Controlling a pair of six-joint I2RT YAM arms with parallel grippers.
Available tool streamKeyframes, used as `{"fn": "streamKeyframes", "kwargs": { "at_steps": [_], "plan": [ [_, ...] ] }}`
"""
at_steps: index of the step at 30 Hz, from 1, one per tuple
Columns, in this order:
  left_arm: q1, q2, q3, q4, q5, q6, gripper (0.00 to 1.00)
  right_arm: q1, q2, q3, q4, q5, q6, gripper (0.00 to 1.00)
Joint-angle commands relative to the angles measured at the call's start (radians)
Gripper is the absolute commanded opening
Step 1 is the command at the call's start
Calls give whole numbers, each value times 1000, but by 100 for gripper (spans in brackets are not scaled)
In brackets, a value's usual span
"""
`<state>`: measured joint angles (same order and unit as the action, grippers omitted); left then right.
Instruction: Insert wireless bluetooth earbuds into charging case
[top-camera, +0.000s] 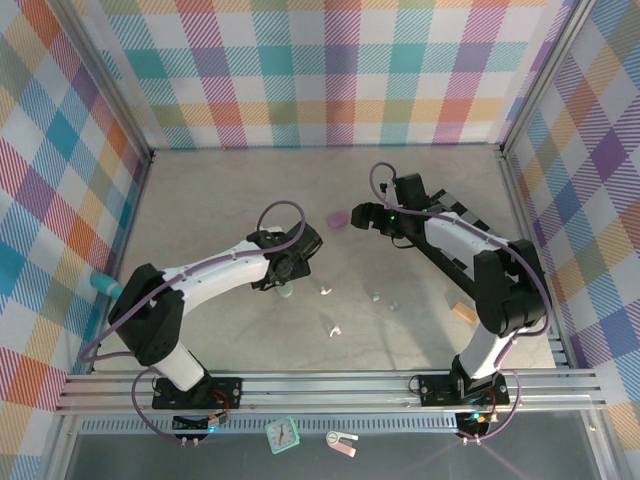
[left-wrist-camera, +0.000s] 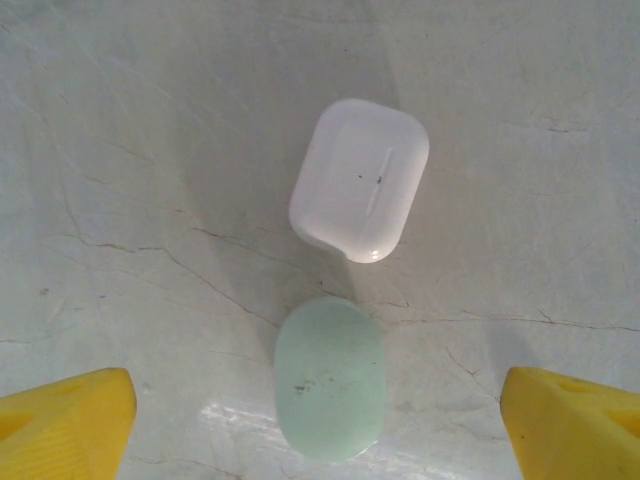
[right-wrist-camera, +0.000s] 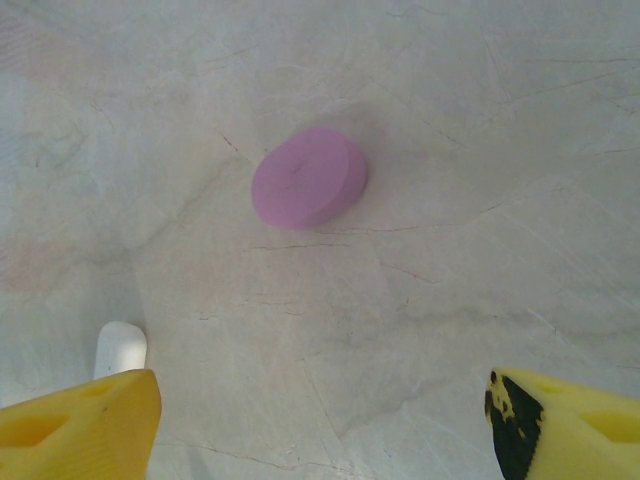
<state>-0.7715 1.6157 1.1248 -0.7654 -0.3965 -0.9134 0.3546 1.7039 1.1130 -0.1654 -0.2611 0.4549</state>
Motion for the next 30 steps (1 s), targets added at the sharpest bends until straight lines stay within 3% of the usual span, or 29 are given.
{"fn": "streamKeyframes", "kwargs": {
  "at_steps": [1,11,23,30],
  "plan": [
    [-9,36,17,-42,15,-33,89,0,-43,-16,4,2,-21,85],
    [-8,123,-8,44,108,-48,71,-1,-47,-31,7,3,-19,85],
    [-6,161,-32,81,149,-57,58,-1,-43,-31,8,6,-13,85],
    [-5,138,-33,67,141,-56,43,-3,-48,-31,1,7,-5,85]
  ]
}}
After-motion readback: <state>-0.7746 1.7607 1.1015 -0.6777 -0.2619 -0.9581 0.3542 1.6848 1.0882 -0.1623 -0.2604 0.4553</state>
